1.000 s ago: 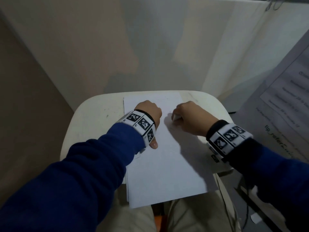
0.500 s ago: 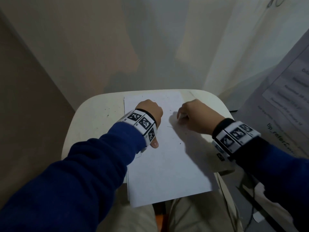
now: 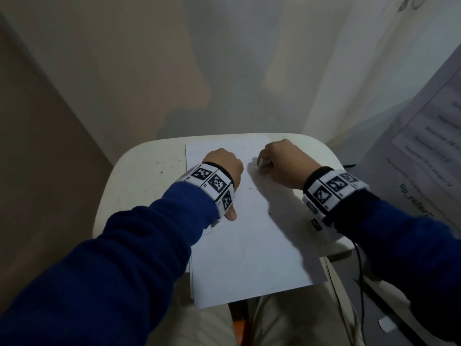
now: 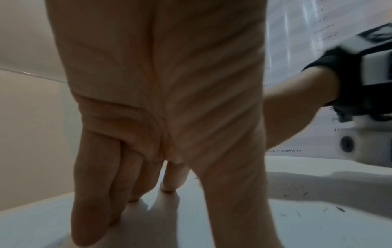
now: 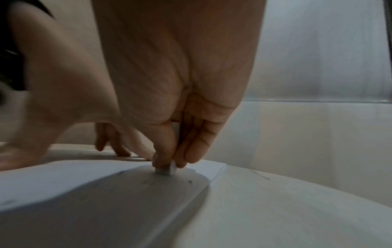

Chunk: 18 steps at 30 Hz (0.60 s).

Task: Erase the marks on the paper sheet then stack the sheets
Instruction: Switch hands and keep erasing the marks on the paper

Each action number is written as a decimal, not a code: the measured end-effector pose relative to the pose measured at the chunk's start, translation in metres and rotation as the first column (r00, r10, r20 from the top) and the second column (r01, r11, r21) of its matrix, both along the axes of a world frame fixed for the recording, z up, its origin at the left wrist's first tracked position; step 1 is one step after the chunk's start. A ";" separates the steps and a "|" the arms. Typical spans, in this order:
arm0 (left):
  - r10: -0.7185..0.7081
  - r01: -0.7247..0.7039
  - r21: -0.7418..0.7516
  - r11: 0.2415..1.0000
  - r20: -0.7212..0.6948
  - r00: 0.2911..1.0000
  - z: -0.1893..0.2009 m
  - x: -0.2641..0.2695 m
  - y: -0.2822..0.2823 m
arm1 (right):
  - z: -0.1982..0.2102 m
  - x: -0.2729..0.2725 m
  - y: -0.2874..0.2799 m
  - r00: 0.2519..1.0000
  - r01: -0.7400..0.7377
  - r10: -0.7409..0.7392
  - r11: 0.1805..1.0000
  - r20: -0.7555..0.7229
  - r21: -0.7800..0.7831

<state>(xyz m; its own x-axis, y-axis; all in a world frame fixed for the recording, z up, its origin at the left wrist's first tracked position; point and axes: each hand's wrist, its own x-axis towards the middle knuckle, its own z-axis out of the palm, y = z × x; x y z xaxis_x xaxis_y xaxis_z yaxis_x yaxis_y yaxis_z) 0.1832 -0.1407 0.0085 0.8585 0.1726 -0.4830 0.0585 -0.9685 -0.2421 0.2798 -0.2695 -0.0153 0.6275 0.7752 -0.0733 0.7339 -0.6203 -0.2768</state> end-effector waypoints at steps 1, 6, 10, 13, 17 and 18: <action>-0.002 0.002 0.000 1.000 0.001 1.000 0.000 0.000 0.001 | -0.001 -0.004 -0.004 1.000 -0.002 0.002 1.000 -0.010 -0.005; -0.020 0.020 -0.006 1.000 0.005 1.000 -0.001 0.001 0.002 | 0.001 -0.034 -0.045 0.994 -0.102 0.099 0.993 -0.051 -0.064; -0.015 0.015 0.001 1.000 0.005 1.000 0.000 0.001 0.000 | 0.016 -0.028 -0.039 0.985 -0.139 0.119 0.977 -0.128 -0.162; -0.007 0.007 0.001 1.000 0.019 1.000 -0.001 -0.001 0.001 | 0.017 -0.012 -0.013 0.997 -0.073 0.076 0.994 0.035 -0.081; -0.013 0.013 -0.008 1.000 0.030 0.999 -0.004 0.000 0.002 | 0.002 -0.004 0.001 1.000 -0.002 0.003 0.999 0.011 -0.047; -0.024 0.024 -0.006 1.000 0.040 0.999 -0.003 0.001 0.001 | 0.001 -0.007 -0.006 1.000 0.000 0.000 0.999 0.004 -0.051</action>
